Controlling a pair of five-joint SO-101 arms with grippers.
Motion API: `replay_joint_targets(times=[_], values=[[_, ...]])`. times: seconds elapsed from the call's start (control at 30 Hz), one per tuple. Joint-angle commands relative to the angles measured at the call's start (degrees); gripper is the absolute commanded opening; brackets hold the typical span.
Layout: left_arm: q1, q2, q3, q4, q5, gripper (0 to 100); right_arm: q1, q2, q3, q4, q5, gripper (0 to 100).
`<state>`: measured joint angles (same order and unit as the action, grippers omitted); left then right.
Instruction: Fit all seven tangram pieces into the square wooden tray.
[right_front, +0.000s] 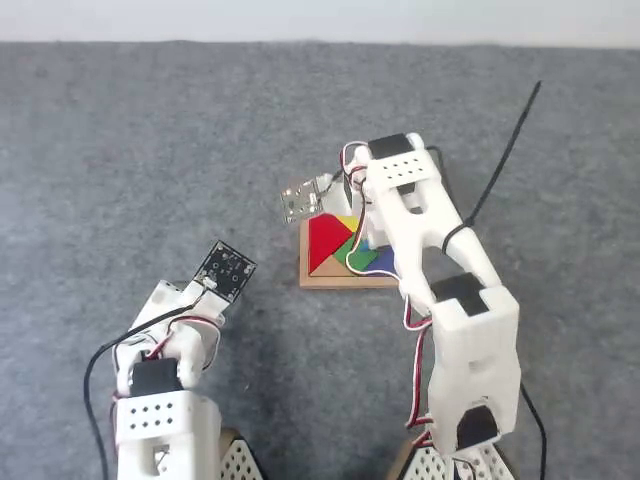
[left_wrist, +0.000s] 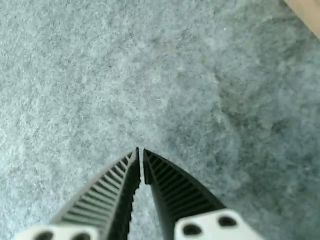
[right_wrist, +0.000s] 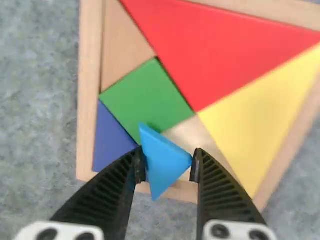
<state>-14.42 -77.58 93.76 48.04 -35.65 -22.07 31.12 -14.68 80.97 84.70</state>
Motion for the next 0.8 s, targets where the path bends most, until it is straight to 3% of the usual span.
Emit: replay_joint_targets(times=[0.0, 0.27, 0.47, 0.6, 0.77], values=[[-0.09, -0.7, -0.31, -0.97, -0.44, 1, 0.04, -0.66, -2.9, 0.31, 1.76, 13.2], [-0.09, -0.7, -0.31, -0.97, -0.44, 1, -2.42, -0.22, -2.9, 0.31, 2.9, 13.9], [0.0, -0.7, -0.31, -0.97, -0.44, 1, -2.07, -0.48, -2.9, 0.75, 2.9, 22.6], [0.0, -0.7, -0.31, -0.97, -0.44, 1, -1.98, -0.75, -2.9, 0.92, 2.9, 23.3], [0.0, -0.7, -0.31, -0.97, -0.44, 1, -0.66, -4.88, -2.99, 2.33, -0.7, 23.1]])
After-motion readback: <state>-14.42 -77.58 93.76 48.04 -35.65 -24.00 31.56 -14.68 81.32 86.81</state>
